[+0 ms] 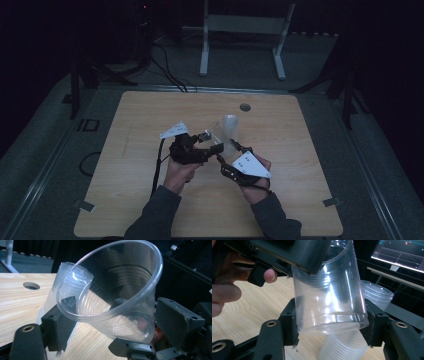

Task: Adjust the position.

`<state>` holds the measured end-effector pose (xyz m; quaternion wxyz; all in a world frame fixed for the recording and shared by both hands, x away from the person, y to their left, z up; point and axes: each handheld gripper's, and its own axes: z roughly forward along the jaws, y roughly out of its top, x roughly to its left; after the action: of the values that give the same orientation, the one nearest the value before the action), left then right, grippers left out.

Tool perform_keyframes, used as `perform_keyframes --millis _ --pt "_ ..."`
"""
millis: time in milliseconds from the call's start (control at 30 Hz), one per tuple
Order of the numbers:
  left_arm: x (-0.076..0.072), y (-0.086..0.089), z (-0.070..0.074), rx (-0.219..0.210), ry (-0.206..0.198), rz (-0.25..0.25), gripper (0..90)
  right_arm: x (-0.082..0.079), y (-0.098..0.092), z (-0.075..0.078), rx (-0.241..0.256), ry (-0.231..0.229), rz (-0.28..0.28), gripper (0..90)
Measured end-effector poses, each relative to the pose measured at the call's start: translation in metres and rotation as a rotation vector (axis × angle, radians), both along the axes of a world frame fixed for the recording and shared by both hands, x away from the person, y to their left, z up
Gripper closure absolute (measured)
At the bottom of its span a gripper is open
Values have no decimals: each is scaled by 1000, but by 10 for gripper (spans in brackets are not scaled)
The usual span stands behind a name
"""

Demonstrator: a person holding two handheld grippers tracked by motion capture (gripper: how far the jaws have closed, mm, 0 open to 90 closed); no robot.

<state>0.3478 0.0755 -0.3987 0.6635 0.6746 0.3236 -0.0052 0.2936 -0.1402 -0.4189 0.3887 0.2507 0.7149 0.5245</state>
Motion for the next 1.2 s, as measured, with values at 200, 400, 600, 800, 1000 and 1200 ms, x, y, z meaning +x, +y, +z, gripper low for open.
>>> perform_keyframes --millis 200,400,600,800,1000,1200 --pt "0 1 0 -24 3 8 210 1 -1 -1 -7 9 9 413" --pt "-1 4 -3 -55 1 14 262 2 0 -2 -17 19 18 402" --pt "-3 5 -3 -53 -16 17 301 3 1 -3 -19 38 30 397" --pt "-5 4 -1 -35 -37 34 326 5 3 -4 -35 66 60 371" --pt "-7 3 0 10 -63 49 331 6 4 -5 -43 101 93 323" --pt "-11 0 3 72 -102 68 331 9 4 -4 -28 162 134 280"
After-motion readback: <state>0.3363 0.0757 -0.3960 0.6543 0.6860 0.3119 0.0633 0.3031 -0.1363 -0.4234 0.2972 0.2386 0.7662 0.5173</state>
